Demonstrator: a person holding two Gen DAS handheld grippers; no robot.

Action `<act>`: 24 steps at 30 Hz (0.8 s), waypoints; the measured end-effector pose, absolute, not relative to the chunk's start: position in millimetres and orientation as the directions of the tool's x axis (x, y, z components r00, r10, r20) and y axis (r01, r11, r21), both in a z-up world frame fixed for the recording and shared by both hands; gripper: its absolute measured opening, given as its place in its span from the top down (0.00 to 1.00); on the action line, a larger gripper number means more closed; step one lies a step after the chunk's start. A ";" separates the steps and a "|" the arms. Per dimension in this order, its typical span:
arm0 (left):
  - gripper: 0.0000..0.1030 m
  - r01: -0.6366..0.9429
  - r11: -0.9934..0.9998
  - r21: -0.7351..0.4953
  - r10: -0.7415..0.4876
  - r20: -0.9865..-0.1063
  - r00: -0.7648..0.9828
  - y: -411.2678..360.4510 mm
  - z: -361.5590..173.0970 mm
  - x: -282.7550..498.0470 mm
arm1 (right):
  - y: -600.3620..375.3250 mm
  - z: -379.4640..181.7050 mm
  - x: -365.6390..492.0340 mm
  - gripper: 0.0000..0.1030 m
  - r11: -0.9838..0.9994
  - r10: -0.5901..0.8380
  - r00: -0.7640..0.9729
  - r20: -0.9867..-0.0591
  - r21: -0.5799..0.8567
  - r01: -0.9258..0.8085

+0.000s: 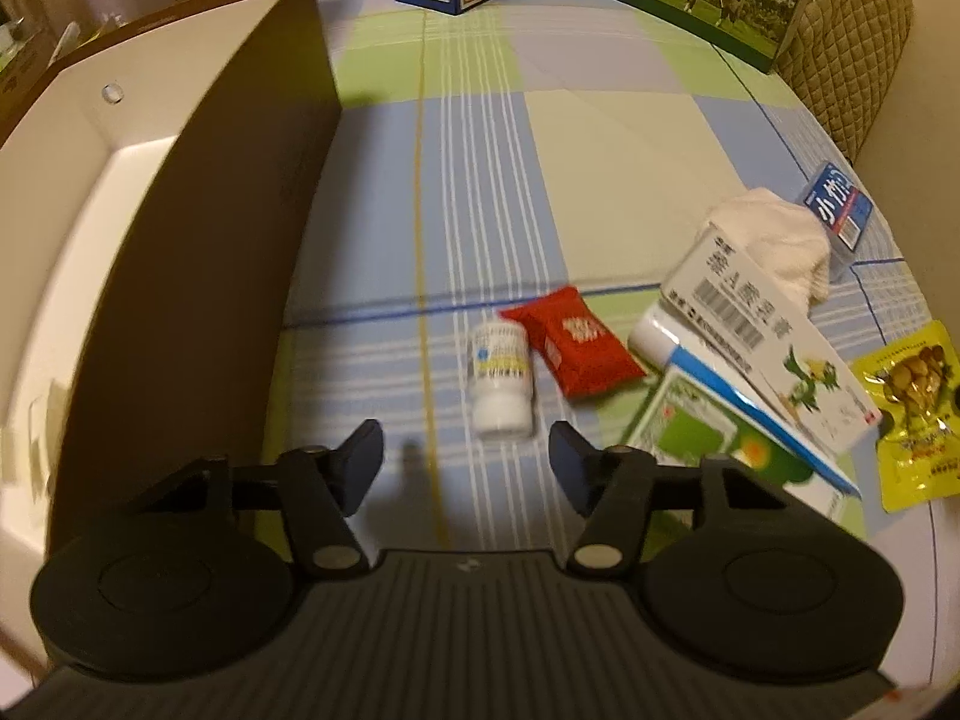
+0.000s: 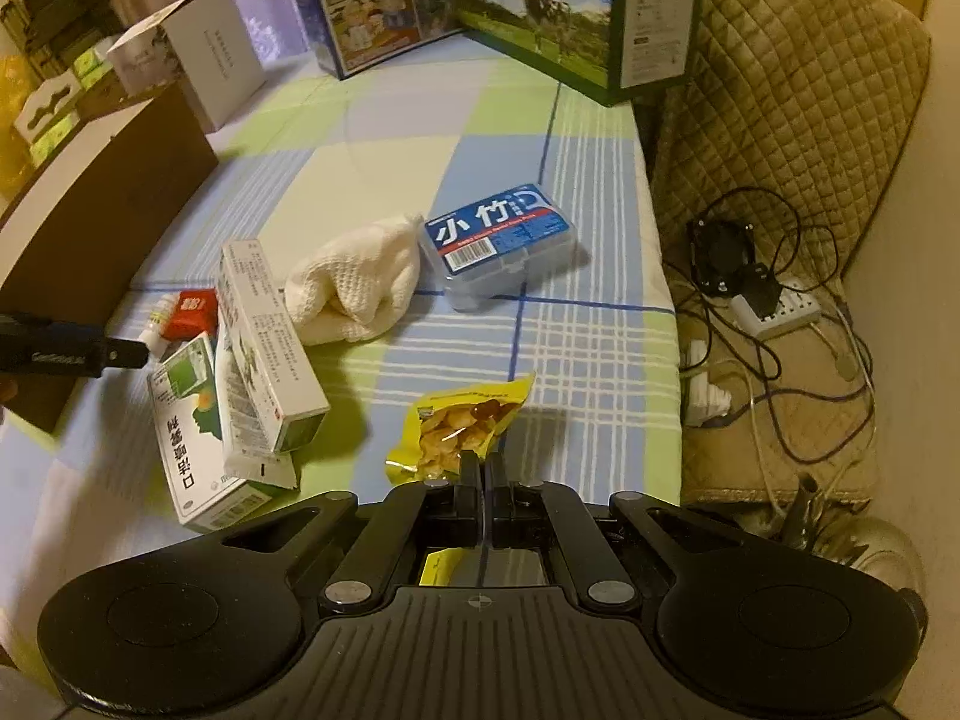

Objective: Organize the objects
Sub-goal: 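Grasp the yellow snack bag with the right gripper while the left gripper grasps the white pill bottle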

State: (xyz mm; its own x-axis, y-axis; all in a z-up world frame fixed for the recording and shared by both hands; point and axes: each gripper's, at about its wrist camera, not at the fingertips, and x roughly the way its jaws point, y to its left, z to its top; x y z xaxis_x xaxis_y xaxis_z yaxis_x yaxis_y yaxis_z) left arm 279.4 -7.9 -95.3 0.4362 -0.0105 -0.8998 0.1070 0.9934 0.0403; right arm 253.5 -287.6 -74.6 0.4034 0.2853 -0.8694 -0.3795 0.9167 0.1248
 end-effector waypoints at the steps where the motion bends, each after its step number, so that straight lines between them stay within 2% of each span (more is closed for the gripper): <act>1: 0.51 0.113 0.993 0.041 -0.012 -0.902 0.432 -9.2 -97.6 283.5 | -288.2 -75.0 253.2 1.00 0.918 0.285 0.404 -0.869 0.127 -0.375; 13: 0.63 0.143 0.988 0.051 -0.013 -0.910 0.414 -16.3 -116.8 311.2 | -293.5 -78.0 250.0 1.00 0.925 0.293 0.412 -0.863 0.148 -0.349; 15: 0.68 0.149 0.988 0.043 -0.024 -0.908 0.418 -16.8 -116.8 312.6 | -294.0 -78.0 249.3 1.00 0.925 0.297 0.414 -0.861 0.151 -0.349; 16: 0.78 0.150 0.988 0.036 -0.031 -0.908 0.419 -17.1 -116.5 312.8 | -294.6 -78.3 248.9 1.00 0.925 0.299 0.415 -0.859 0.154 -0.348; 24: 0.78 0.105 0.994 0.021 -0.026 -0.901 0.433 -12.3 -114.2 291.2 | -295.9 -73.5 242.9 1.00 0.916 0.345 0.416 -0.841 0.204 -0.346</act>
